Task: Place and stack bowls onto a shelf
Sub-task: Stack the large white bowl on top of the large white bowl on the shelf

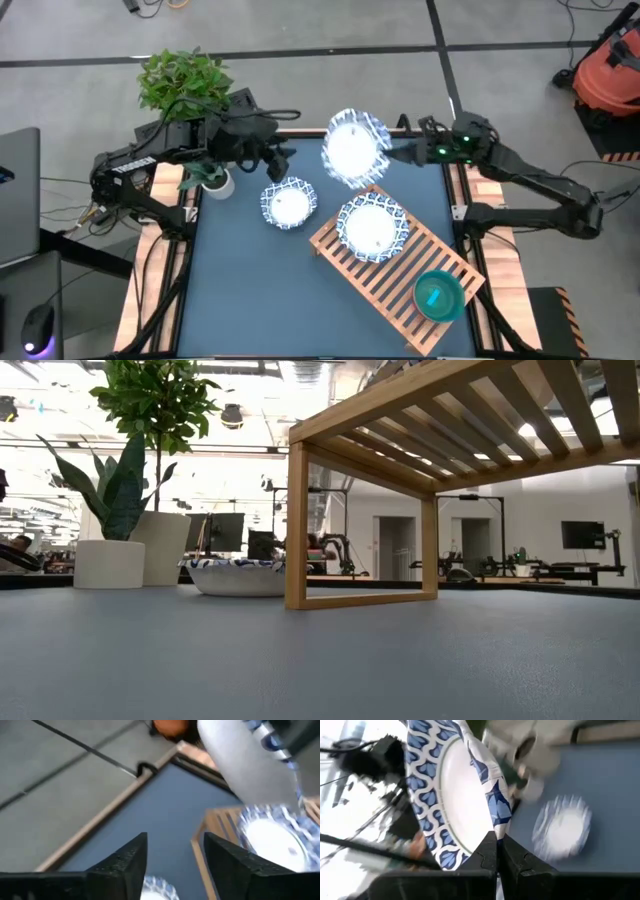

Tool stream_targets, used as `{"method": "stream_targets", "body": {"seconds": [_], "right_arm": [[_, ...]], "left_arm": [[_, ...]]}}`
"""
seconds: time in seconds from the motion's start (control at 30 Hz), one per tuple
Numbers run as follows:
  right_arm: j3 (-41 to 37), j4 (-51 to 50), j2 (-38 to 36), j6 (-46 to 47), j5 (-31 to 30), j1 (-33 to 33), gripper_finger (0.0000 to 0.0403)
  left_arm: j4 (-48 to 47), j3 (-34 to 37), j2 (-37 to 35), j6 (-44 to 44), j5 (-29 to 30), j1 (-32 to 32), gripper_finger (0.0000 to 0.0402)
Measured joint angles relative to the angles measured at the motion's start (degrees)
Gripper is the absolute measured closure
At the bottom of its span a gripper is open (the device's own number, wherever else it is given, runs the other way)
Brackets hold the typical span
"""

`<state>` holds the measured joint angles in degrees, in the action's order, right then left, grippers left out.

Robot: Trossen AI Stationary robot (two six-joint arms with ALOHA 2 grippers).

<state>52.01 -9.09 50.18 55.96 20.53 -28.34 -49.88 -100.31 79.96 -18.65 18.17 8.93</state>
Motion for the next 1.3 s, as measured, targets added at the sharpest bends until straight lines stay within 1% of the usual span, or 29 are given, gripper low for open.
{"method": "stream_targets", "body": {"seconds": [0.1,0.2,0.37,0.47,0.57,0.7,1.03,1.2,1.3], "right_arm": [[0.0,-6.8,-4.4,5.2,6.6,0.7,0.0381],[0.0,-12.2,-8.0,9.5,11.1,3.1,0.0381],[0.0,-21.5,-11.1,12.1,10.7,8.0,0.0381],[0.0,-28.2,-11.2,12.1,9.4,10.9,0.0381],[0.0,-32.4,-10.1,11.7,7.0,13.4,0.0381],[0.0,-32.5,-8.6,11.1,5.1,15.2,0.0381],[0.0,-34.4,-5.8,9.6,4.9,15.6,0.0380],[0.0,-34.5,-5.6,9.6,5.3,15.6,0.0355],[0.0,-34.4,-5.6,8.2,7.8,15.6,0.0348]], "left_arm": [[-5.2,0.0,0.0,-1.2,-2.9,0.0,0.0208],[-11.1,0.0,0.0,-2.9,-2.9,0.0,0.0203],[-14.4,0.0,0.0,-4.5,-2.3,0.0,0.0203],[-14.6,0.0,0.0,-4.2,-1.4,0.0,0.0203],[-15.3,0.0,0.0,-4.1,0.4,0.0,0.0203],[-15.3,0.0,0.0,-4.1,0.7,0.0,0.0203],[-15.3,1.2,0.0,-4.3,1.3,0.0,0.0203],[-15.5,2.3,0.1,-4.6,0.5,0.0,0.0203],[-15.2,2.3,0.1,-4.6,0.4,0.0,0.0203]]}}
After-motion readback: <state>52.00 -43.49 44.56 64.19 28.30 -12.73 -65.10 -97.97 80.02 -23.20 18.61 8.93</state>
